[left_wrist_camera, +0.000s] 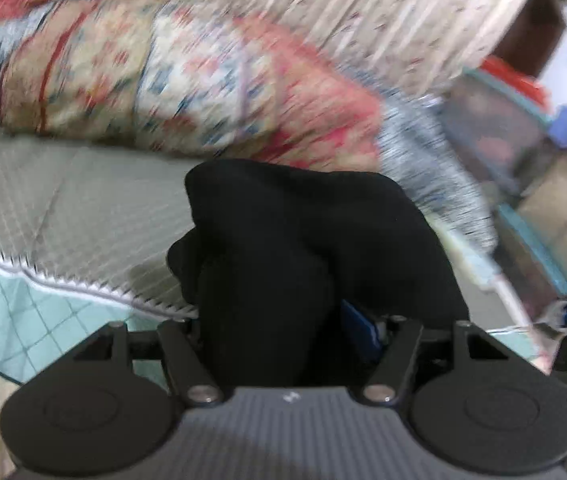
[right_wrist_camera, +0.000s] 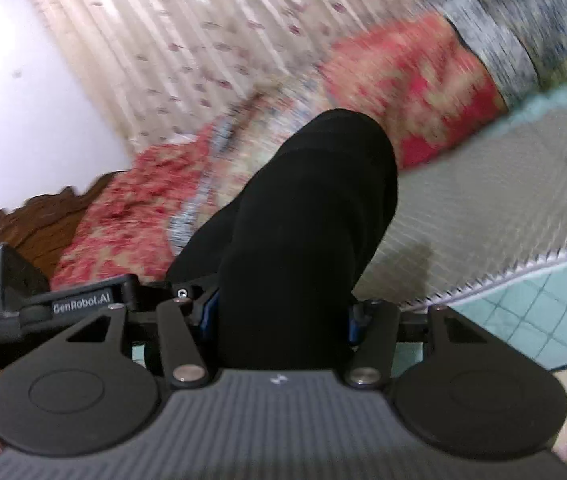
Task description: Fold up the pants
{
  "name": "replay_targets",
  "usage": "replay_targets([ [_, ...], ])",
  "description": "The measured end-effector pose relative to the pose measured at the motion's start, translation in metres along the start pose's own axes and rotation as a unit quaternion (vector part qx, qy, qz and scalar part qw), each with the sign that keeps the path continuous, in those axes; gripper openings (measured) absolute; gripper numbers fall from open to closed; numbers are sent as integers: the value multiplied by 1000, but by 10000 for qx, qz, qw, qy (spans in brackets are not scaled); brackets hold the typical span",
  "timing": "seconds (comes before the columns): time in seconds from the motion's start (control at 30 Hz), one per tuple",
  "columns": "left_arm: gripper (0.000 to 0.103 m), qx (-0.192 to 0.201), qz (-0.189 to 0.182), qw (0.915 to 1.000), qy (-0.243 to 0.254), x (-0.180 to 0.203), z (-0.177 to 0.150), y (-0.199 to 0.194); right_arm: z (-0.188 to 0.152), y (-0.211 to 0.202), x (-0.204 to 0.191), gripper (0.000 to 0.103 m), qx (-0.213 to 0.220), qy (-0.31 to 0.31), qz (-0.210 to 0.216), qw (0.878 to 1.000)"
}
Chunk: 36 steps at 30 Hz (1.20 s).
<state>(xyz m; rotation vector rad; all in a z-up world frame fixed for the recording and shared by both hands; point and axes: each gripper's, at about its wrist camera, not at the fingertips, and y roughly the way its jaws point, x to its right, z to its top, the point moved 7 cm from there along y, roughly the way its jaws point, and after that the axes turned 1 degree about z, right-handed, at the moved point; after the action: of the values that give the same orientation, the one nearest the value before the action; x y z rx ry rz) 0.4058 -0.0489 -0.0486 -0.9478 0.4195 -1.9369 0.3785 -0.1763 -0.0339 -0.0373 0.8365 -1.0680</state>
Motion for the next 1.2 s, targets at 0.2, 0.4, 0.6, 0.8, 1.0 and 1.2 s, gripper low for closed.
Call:
replay_targets([
  [0.2,77,-110,656,9972,-328,-27,-25,20,-17,32,34,91,-317,392,-907,9946],
  [0.4,85,369,441,9976,-397,-12,-30,-60,-17,-30,9,93,392,-601,-1631,9840],
  [0.6,96,635,739,9952,87,21,-77,-153,-77,-115,-48,95,388,-1083,-1401,9834],
  [0.8,103,605,1278,9887,506,39,-142,-224,-132,-159,-83,95,52,-384,-1395,9895],
  [1.0,103,471,1627,9815,888,55,-189,-271,-172,-192,-113,95,-224,-330,-1544,9872],
  [1.2,103,314,1784,9810,696,55,-213,-290,-201,-195,-130,96,-620,-270,-1445,9872],
])
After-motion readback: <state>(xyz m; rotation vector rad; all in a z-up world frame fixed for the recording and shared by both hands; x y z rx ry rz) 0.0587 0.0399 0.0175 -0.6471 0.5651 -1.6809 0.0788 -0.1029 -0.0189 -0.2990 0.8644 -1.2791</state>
